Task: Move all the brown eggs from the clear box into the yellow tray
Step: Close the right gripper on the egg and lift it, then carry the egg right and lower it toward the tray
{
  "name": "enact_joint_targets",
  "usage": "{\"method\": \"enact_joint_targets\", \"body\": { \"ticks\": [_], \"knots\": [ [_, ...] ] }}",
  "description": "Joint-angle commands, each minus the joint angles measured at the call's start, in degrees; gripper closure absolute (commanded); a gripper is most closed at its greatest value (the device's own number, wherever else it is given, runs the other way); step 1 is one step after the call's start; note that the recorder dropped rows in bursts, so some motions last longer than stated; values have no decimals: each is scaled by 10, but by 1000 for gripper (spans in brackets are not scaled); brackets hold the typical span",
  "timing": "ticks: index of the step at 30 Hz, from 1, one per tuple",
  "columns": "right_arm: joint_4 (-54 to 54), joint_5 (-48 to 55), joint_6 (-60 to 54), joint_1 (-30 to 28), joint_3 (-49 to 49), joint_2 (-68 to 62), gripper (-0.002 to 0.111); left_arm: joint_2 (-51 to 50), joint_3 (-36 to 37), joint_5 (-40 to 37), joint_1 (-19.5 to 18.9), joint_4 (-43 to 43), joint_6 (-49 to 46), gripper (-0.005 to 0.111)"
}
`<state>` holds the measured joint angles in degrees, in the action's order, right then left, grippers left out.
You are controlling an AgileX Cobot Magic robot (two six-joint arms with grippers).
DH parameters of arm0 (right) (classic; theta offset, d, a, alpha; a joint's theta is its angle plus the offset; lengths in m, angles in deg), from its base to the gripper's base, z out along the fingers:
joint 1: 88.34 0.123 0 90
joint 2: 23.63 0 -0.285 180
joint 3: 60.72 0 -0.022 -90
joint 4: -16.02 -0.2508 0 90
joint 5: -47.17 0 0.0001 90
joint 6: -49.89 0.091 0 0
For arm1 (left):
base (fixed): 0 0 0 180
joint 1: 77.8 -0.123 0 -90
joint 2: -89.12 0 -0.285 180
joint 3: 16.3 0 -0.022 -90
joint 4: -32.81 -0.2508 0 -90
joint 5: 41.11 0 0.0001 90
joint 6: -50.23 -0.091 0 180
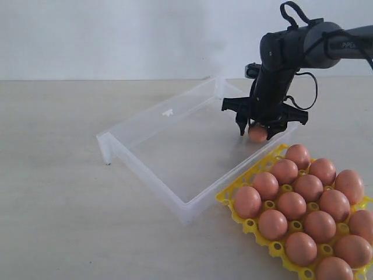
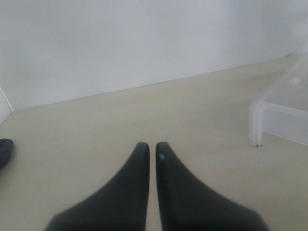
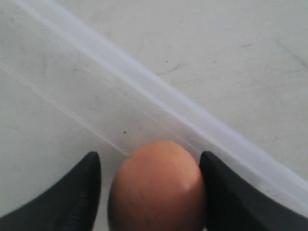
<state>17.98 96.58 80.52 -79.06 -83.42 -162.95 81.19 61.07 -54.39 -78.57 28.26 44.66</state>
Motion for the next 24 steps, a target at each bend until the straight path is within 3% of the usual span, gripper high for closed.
{"method": "enact_joint_targets", "body": {
  "ticks": [1,10,19,24],
  "knots": [
    [-2,-5,-16,-1,4,-16,108,1,-1,4,2,3,2,103],
    [-20,-40,-96,0,4,2,109,1,-1,4,2,3,2,103],
    [-8,-95,-199,0,7,118,109,1,-1,4,2,3,2,103],
    [98,-197,-174,-1,141,243,109,1,-1,4,2,3,2,103]
  ]
}}
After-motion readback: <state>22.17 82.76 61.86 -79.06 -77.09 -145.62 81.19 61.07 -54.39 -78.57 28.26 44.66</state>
